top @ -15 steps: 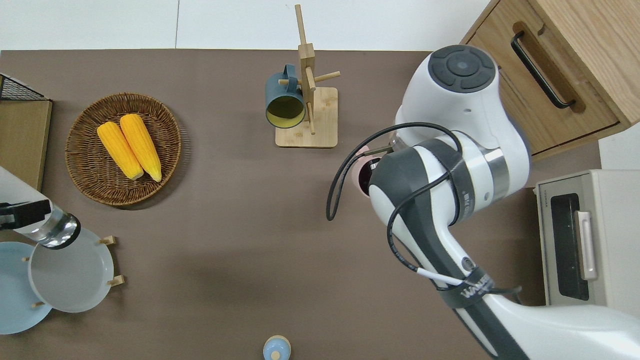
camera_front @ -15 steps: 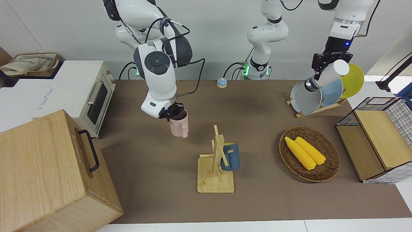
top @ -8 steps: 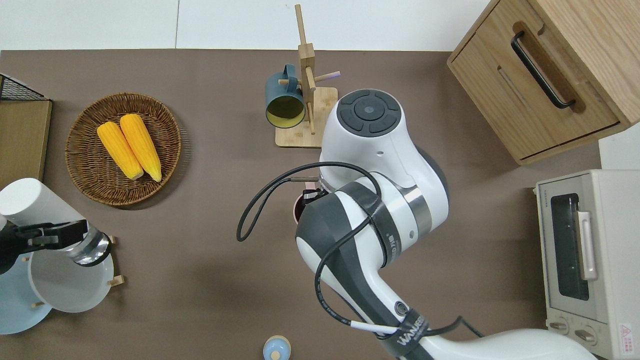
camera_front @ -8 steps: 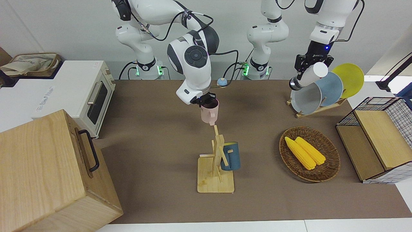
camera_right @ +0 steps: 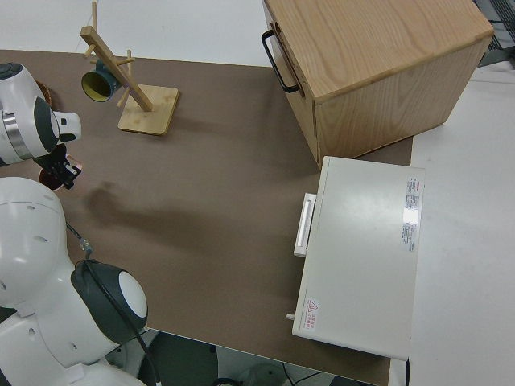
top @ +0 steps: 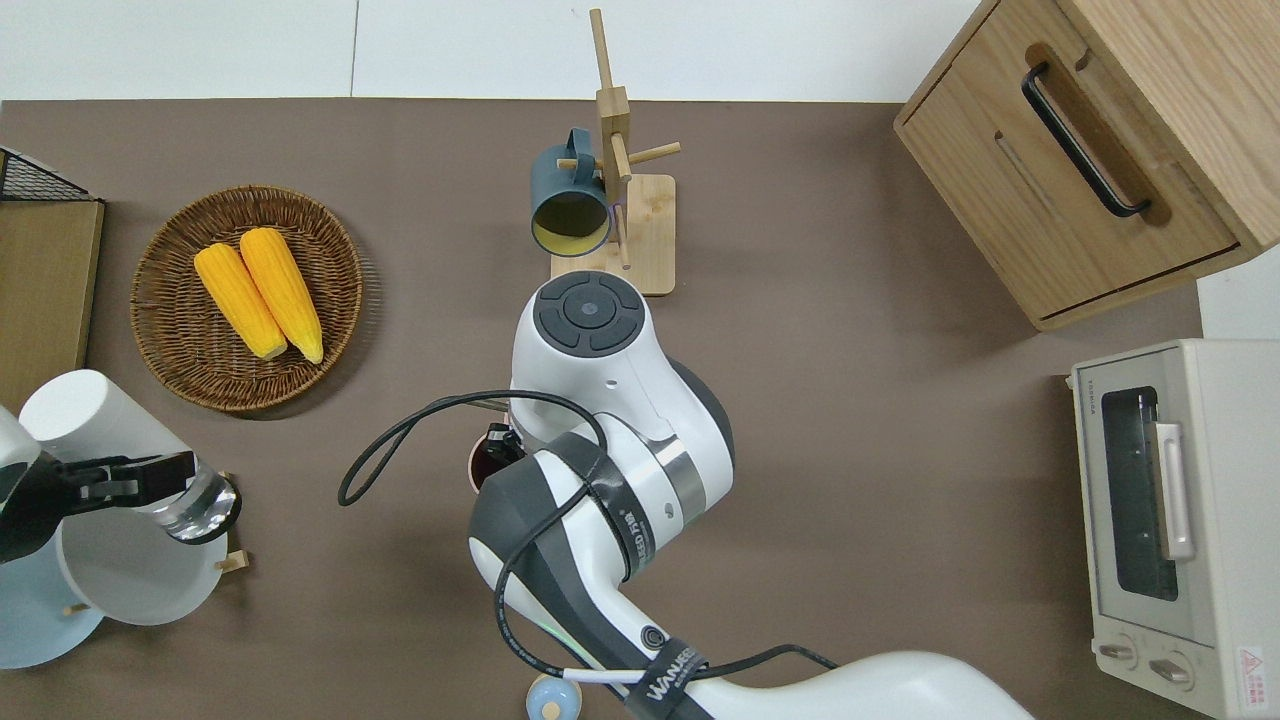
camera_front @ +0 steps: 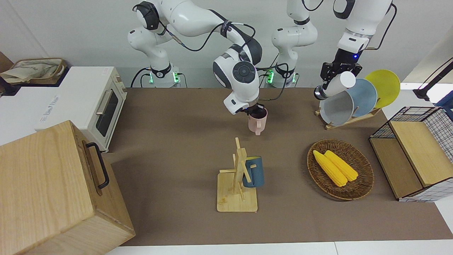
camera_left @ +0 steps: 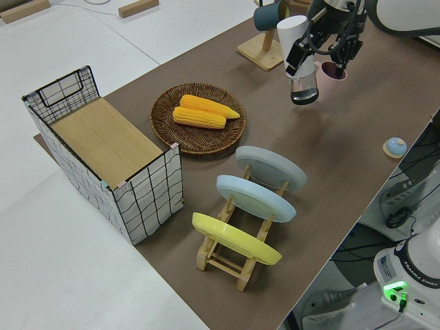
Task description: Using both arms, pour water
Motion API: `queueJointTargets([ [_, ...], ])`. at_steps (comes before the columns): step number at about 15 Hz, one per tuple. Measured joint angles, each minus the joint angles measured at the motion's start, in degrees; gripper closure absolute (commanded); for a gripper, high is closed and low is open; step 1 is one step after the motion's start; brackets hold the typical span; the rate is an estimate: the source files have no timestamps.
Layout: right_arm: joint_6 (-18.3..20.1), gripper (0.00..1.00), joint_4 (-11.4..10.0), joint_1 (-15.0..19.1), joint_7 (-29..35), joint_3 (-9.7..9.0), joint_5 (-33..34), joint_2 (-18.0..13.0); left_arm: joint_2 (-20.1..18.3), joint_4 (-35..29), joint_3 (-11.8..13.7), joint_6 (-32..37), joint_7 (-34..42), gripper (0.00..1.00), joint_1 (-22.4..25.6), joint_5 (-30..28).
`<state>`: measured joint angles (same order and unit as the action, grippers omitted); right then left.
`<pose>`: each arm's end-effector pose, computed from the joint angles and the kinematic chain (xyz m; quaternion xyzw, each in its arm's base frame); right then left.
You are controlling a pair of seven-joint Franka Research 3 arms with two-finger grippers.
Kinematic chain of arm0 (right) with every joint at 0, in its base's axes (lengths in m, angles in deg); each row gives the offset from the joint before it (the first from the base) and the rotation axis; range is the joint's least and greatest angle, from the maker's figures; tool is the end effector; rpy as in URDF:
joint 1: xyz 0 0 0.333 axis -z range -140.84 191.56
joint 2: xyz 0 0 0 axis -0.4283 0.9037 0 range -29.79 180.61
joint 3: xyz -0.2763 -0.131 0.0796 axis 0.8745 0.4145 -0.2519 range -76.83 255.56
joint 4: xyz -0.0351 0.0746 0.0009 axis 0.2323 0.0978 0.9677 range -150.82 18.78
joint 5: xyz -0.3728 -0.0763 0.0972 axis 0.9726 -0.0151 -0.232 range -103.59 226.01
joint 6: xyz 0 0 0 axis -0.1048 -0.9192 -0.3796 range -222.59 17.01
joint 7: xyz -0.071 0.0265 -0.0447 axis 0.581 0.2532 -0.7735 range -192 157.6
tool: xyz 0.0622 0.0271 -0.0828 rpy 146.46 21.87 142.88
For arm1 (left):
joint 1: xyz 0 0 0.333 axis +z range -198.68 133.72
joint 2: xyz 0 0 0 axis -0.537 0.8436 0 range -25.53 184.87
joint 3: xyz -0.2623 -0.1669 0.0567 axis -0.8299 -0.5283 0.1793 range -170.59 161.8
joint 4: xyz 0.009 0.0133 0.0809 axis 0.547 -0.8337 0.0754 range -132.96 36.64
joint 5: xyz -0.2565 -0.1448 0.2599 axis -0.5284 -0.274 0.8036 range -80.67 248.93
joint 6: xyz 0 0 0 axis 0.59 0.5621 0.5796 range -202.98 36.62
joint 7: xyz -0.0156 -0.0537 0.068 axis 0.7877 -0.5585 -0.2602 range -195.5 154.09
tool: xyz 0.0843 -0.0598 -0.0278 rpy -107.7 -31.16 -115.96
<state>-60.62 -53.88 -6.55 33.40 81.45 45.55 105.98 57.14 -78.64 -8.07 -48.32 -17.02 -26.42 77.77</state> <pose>0.5312 0.4495 0.4000 -0.9747 0.1376 0.1593 0.0750 0.4543 0.0073 0.5859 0.9948 0.0042 0.0950 0.0362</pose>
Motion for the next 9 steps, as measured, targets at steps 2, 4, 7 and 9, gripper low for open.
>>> queueJointTargets([
  [2,-3.13,1.0,-0.04,-0.59,2.13,0.01,-1.46,1.75,-0.01,-0.64,0.0,-0.01,0.35,1.0,0.0,-0.2],
  [4,-6.98,1.0,-0.06,-2.44,4.96,0.0,-1.65,3.45,-0.01,-0.88,0.0,-0.01,0.77,1.0,-0.47,-1.74],
  [7,-9.96,0.81,0.01,-3.8,6.28,0.03,-1.65,5.21,-0.01,-0.99,0.0,-0.01,0.82,1.0,-0.84,-1.99],
  [9,-11.05,0.119,0.0,-3.96,6.32,0.03,-1.65,5.36,-0.01,-1.04,0.01,-0.01,0.85,1.0,-0.85,-2.01],
])
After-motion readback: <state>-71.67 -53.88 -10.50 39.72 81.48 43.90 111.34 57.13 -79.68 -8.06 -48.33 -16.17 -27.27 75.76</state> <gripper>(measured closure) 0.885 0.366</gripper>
